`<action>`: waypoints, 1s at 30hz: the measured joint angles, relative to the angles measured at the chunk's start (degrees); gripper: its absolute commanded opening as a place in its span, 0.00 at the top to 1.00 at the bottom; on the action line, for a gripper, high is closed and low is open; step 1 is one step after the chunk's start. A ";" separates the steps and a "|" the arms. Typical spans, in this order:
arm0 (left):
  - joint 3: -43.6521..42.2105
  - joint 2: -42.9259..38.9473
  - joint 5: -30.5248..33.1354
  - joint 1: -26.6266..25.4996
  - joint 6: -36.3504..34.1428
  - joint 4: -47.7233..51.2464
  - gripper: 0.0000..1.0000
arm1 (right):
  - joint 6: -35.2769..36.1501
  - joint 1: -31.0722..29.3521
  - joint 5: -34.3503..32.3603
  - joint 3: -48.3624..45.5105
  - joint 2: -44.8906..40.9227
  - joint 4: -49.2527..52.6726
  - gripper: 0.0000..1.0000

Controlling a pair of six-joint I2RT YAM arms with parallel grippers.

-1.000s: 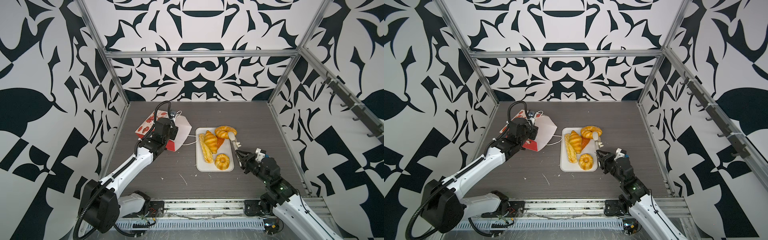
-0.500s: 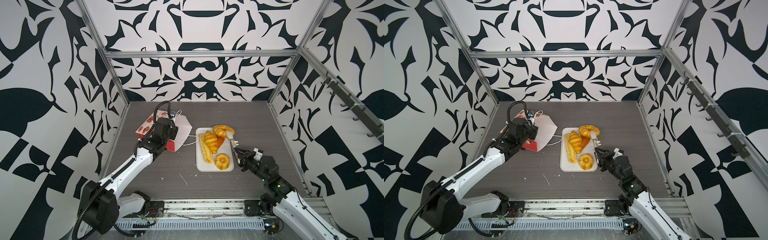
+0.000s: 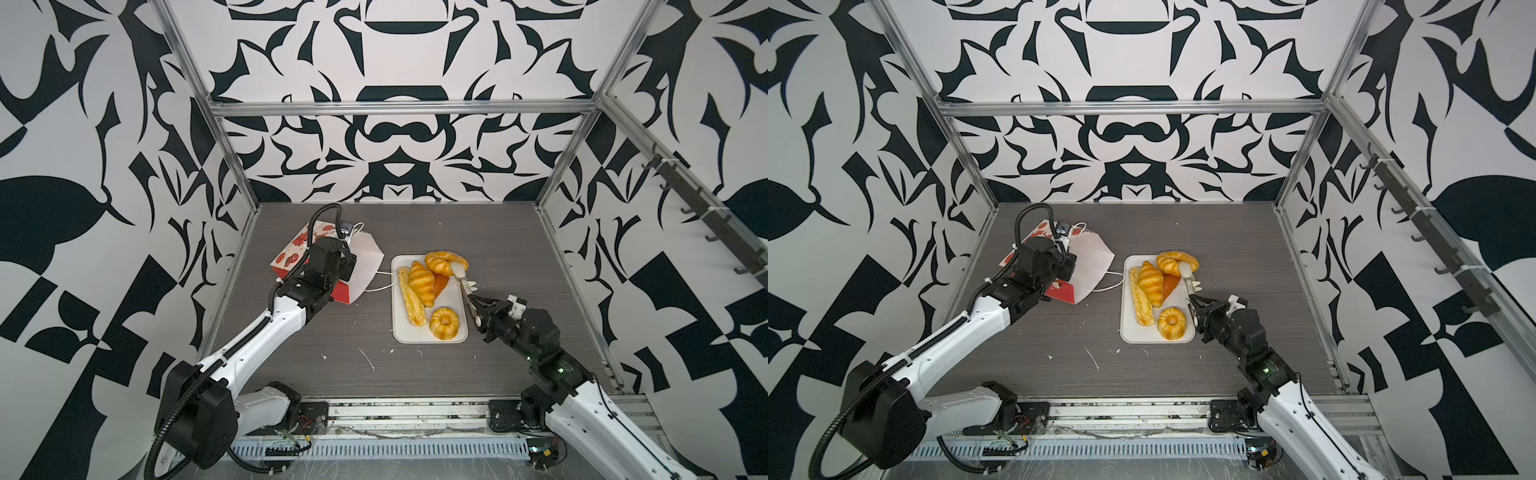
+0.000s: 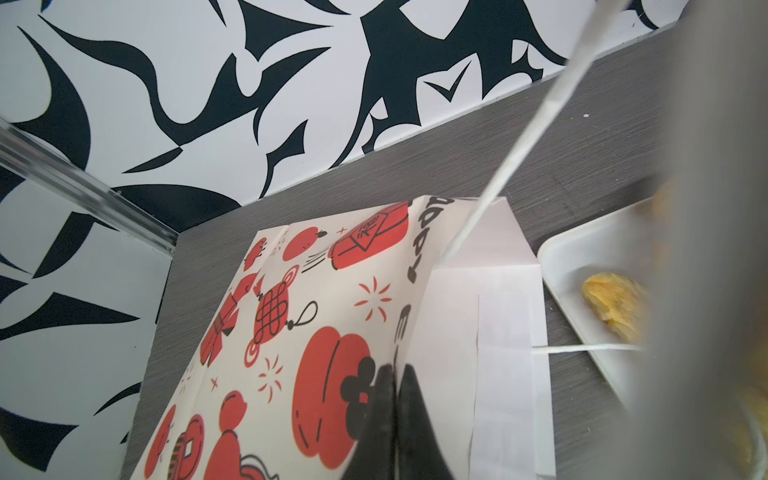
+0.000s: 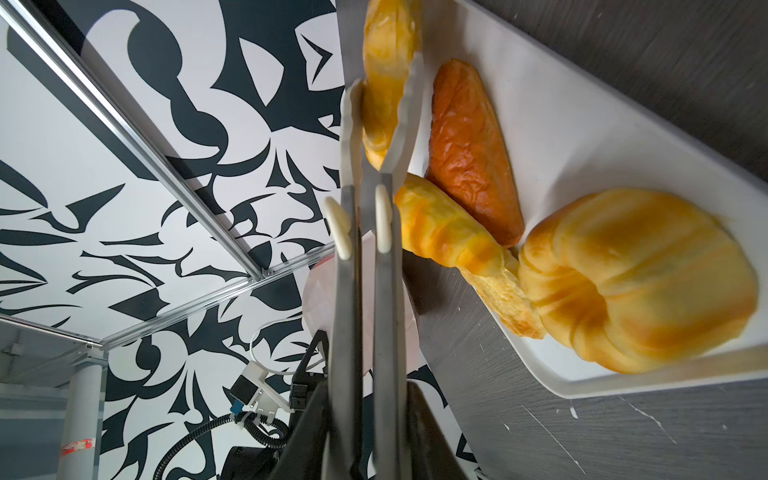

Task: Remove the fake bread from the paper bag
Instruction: 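Lower the pastry onto the tray and open the tongs, right gripper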

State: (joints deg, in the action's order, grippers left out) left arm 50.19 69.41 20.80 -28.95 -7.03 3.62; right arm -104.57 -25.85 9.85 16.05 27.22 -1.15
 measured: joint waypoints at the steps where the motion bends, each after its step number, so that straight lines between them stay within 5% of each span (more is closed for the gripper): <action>1: 0.00 -0.02 0.00 -0.02 0.00 0.00 1.00 | 0.02 0.00 0.02 0.20 -0.24 0.52 1.00; 17: -0.17 -1.11 0.02 -0.57 0.00 -0.44 1.00 | -0.33 0.00 2.01 0.83 -0.57 2.69 1.00; 30: -0.17 -1.11 0.09 -0.70 -0.02 -0.44 1.00 | -0.59 0.26 3.91 0.76 -1.14 3.37 0.82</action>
State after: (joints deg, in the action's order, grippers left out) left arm 50.02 68.29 20.88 -29.65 -7.05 3.18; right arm -105.16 -25.58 13.76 16.82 26.09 2.22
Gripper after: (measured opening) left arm 0.048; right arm 0.288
